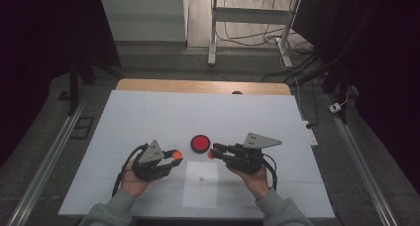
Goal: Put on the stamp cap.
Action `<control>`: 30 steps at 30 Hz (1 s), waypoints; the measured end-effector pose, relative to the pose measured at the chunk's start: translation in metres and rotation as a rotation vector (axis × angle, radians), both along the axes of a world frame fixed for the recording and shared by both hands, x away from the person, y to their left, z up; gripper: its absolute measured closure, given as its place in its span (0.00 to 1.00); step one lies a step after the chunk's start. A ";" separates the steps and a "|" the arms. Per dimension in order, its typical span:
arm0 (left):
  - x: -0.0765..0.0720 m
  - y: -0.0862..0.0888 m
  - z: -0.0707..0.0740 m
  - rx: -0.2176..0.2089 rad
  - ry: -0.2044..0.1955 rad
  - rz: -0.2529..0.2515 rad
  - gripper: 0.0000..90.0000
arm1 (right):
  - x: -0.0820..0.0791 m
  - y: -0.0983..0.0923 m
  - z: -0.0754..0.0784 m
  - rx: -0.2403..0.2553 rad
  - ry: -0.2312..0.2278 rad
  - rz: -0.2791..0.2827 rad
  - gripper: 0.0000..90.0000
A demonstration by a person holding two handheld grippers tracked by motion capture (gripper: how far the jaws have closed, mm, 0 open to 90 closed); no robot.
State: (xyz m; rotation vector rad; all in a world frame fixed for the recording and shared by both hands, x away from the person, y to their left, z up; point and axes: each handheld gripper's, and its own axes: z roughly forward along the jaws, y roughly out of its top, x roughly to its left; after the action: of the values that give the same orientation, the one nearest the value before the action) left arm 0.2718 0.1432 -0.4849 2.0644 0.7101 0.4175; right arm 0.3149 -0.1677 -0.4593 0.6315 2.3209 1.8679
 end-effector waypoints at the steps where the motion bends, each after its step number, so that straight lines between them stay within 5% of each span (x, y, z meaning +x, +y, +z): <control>1: 0.001 -0.002 0.000 0.002 -0.001 -0.004 0.72 | 0.000 0.000 0.000 0.001 0.000 0.000 0.80; 30: 0.011 -0.027 -0.006 0.025 0.019 -0.048 0.72 | 0.000 0.000 -0.001 0.002 0.002 0.003 0.80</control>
State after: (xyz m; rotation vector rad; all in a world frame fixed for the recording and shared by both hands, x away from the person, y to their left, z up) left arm 0.2828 0.1164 -0.4907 2.1068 0.6690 0.3817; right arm 0.3154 -0.1675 -0.4599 0.6310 2.3232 1.8721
